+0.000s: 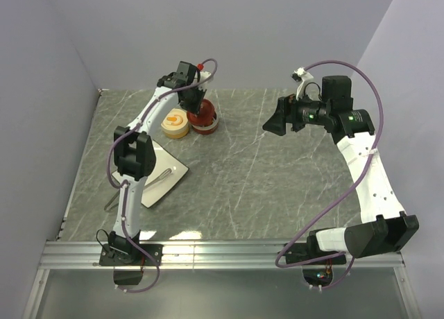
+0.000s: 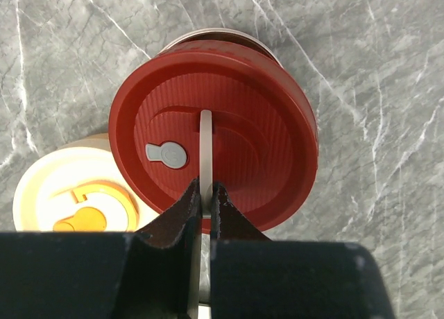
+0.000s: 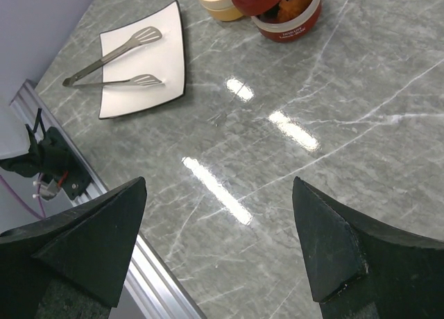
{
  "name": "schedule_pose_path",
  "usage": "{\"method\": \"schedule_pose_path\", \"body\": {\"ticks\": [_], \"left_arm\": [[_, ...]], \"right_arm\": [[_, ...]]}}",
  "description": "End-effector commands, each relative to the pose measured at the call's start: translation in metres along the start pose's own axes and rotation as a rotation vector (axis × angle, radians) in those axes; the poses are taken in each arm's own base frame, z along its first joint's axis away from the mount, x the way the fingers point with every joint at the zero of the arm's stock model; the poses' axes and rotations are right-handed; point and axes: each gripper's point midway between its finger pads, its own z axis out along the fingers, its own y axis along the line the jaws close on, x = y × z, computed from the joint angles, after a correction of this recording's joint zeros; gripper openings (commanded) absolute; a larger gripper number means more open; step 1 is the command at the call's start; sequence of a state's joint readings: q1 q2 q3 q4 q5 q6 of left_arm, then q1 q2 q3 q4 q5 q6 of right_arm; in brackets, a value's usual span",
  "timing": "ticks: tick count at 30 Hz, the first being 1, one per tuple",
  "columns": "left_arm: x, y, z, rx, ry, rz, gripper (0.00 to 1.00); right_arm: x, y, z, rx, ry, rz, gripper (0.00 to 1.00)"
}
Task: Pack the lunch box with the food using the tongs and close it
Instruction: Put the lid back on the lunch box
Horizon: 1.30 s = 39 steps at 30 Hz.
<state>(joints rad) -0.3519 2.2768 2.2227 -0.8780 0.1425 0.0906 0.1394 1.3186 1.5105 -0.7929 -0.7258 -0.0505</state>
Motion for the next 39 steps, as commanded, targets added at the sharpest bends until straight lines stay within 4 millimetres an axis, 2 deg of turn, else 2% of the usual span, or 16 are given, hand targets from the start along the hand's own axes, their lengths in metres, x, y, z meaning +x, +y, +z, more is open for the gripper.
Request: {"method": "schedule_pose_path", "body": {"ticks": [1, 6, 17, 23, 27, 28, 31, 33, 39], "left_arm": [[-0.019, 0.003, -0.001, 0.006, -0.059, 0.038, 0.0], [-0.007, 0.002, 0.016, 0.001, -0.02, 0.059, 0.0], [-0.001, -0.007, 0.039, -0.016, -0.01, 0.099, 0.06], [-0.003, -0.007, 0.047, -0.013, -0.014, 0.094, 0.09], [-0.009, -0.004, 0.045, -0.029, -0.033, 0.099, 0.13], [-0.009, -0.005, 0.045, -0.029, -0.033, 0.103, 0.18], [0.001, -0.003, 0.053, -0.025, 0.002, 0.113, 0.3], [0.01, -0.004, 0.059, -0.012, 0.023, 0.122, 0.34], [0.031, -0.011, 0.069, 0.025, 0.067, 0.125, 0.31]], "right_arm": [[-0.005, 0.002, -0.006, 0.002, -0.027, -0.03, 0.92], [-0.003, 0.001, -0.005, -0.003, -0.025, -0.021, 0.92], [0.002, 0.0, -0.002, -0.004, -0.016, -0.008, 0.92], [0.004, 0.0, -0.001, -0.009, -0.013, -0.005, 0.92], [0.004, 0.002, -0.002, -0.016, -0.014, -0.007, 0.92], [0.005, 0.002, -0.001, -0.017, -0.013, -0.004, 0.91], [0.005, 0.003, -0.001, -0.024, -0.014, -0.002, 0.91], [0.005, 0.002, -0.001, -0.02, -0.012, -0.001, 0.91], [0.007, 0.003, -0.002, -0.018, -0.013, -0.003, 0.91]]}}
